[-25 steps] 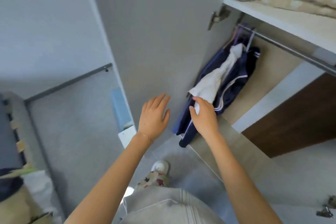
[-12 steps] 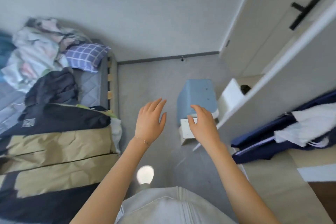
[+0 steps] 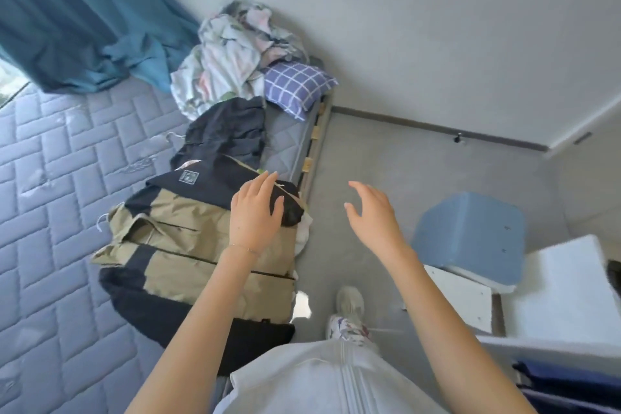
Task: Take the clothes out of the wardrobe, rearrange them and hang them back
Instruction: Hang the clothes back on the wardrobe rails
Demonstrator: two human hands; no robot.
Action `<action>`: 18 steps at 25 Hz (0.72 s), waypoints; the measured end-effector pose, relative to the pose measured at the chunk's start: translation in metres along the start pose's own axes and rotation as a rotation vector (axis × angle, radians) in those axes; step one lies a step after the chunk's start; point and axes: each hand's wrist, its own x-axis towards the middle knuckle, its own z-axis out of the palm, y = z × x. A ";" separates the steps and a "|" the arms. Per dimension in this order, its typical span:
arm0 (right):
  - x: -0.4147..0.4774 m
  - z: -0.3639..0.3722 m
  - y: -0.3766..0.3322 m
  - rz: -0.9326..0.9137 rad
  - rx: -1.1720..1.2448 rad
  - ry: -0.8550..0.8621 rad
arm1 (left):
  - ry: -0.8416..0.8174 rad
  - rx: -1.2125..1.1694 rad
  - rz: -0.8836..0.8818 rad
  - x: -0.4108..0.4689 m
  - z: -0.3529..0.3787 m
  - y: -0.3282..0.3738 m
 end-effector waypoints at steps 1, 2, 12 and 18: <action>0.017 0.005 -0.005 -0.029 -0.007 -0.026 | 0.015 0.011 -0.043 0.008 -0.001 -0.012; 0.038 0.010 -0.011 -0.064 -0.013 -0.053 | 0.033 0.018 -0.089 0.019 -0.002 -0.023; 0.285 0.011 -0.037 -0.409 -0.054 -0.339 | 0.188 0.017 -0.551 0.169 0.037 -0.048; 0.396 0.023 -0.071 -0.651 -0.151 -0.511 | 0.275 0.025 -0.774 0.234 0.054 -0.059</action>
